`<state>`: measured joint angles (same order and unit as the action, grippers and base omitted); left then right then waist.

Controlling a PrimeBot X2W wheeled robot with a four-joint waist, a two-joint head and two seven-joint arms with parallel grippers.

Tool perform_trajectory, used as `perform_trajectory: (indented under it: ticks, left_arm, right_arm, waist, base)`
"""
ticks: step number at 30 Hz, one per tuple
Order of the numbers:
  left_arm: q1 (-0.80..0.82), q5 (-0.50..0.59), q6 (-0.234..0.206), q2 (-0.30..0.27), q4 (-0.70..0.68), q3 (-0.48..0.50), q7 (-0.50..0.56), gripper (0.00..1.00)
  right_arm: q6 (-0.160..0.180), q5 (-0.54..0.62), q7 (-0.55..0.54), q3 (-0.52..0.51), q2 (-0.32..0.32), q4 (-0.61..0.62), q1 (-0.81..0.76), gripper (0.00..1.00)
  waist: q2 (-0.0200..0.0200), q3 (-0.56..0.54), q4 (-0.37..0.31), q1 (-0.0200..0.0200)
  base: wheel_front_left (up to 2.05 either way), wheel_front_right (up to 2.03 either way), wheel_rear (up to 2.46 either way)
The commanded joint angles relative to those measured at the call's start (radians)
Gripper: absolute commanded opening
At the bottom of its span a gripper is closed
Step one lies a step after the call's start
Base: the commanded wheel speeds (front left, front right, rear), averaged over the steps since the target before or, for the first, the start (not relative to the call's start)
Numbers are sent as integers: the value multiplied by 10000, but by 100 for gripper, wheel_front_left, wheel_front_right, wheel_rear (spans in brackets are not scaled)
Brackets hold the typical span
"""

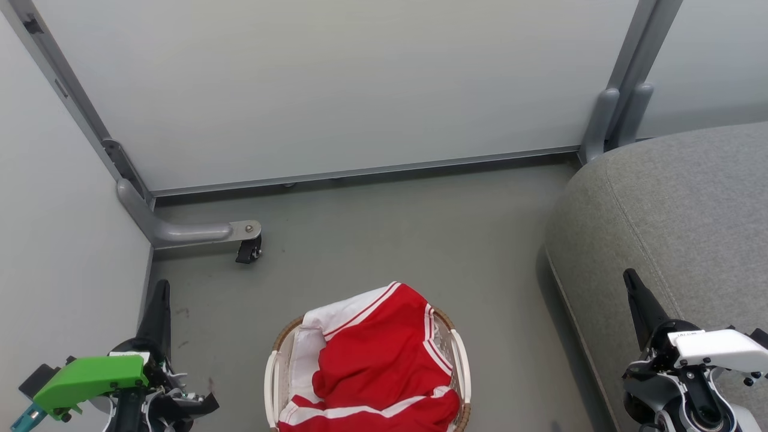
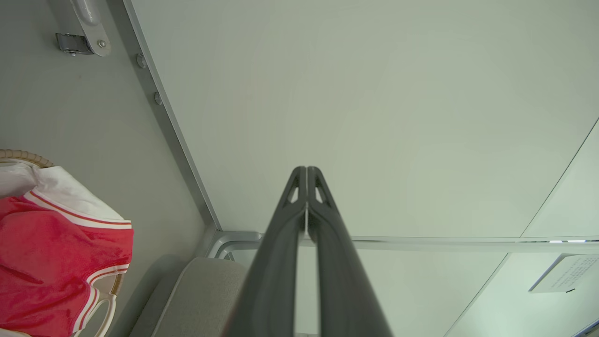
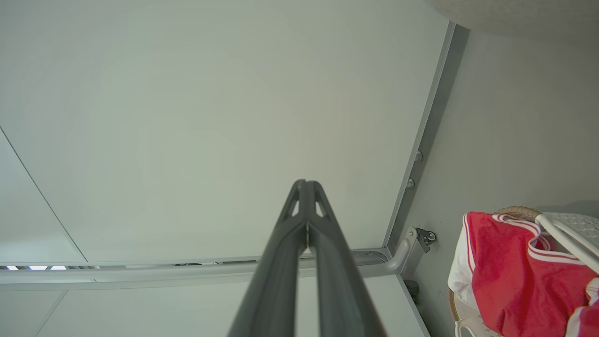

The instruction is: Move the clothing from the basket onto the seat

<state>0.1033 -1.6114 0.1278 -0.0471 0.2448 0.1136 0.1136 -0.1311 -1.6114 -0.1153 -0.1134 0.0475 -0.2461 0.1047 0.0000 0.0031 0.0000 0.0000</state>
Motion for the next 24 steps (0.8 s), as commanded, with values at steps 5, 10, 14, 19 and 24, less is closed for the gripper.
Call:
perform_trajectory:
  ticks: [5,10,14,19,24]
  left_arm:
    - [114,-32,65,-65,-14,18,37,0]
    - [114,-32,65,-65,-14,18,38,0]
    - [114,-32,65,-65,-14,18,37,0]
    - [114,-32,65,-65,-14,18,38,0]
    - [-184,5,-19,50,280,-42,-17,0]
  right_arm:
    - [7,-32,-3,-13,58,38,71,0]
    - [7,-32,-3,-13,58,38,71,0]
    - [7,-32,-3,-13,58,38,71,0]
    - [7,-32,-3,-13,58,38,71,0]
    - [2,6,15,38,-95,-277,-185,0]
  waist:
    - [0,0,0,0]
    - [0,0,0,0]
    - [0,0,0,0]
    - [0,0,0,0]
    - [0,1,0,0]
  base:
    - [0,0,0]
    - [0,0,0]
    - [0,0,0]
    - [0,0,0]
    - [0,0,0]
